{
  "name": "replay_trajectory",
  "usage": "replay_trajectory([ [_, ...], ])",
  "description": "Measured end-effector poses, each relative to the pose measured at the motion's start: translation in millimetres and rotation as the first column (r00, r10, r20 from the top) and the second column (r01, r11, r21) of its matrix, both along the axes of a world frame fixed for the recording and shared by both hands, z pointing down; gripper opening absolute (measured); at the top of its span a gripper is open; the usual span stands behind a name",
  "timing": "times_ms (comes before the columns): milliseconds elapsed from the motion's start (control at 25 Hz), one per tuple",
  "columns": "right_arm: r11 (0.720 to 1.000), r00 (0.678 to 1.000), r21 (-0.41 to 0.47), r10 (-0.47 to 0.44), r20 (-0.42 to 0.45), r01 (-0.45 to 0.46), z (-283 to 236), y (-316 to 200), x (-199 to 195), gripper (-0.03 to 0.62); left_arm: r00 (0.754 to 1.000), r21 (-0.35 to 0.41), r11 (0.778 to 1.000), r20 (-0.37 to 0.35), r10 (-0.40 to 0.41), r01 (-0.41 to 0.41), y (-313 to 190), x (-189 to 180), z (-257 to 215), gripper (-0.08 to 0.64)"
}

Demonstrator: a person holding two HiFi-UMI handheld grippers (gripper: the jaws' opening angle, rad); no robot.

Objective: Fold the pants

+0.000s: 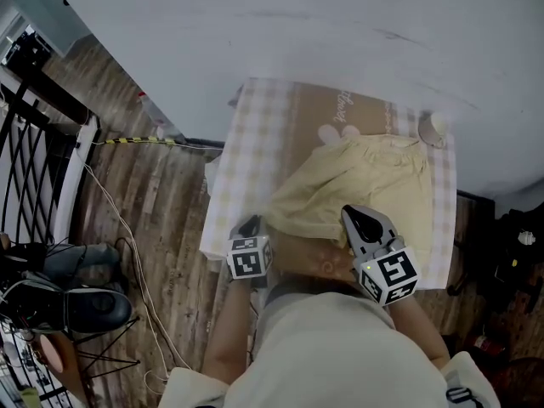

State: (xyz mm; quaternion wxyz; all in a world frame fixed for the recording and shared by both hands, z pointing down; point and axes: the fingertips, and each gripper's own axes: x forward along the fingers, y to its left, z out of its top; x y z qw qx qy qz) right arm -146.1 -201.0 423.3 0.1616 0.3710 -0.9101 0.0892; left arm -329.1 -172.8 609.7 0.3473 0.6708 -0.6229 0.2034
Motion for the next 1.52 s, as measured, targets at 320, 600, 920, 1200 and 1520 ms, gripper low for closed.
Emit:
replay_trajectory([
  [320,0.999,0.999,-0.027,0.036,-0.018,-0.037,10.7,2.3,-16.4,0.0,0.996,-0.079,0.993,0.008,0.086,-0.086,-10.1,1.0,19.8,0.092],
  [600,0.995,0.995,-0.045,0.092,-0.026,-0.094,19.9,6.0,-21.3,0.0,0.99,-0.117,0.984,0.013,0.137,-0.135,-14.2,3.5,22.5,0.092],
  [920,0.985,0.986,-0.042,0.164,-0.043,-0.165,22.5,12.8,-18.2,0.0,0.981,-0.132,0.972,-0.015,0.194,-0.194,-13.7,8.7,22.3,0.036],
  [1200,0.968,0.966,-0.02,0.247,-0.07,-0.249,19.5,10.0,10.3,0.0,0.985,-0.079,0.982,-0.037,0.171,-0.173,-13.7,4.7,8.6,0.012],
  [1520,0.968,0.966,0.022,0.251,-0.055,-0.251,7.3,-1.7,28.5,0.0,0.992,0.022,0.992,-0.017,0.124,-0.124,-26.5,-12.6,-32.2,0.012],
])
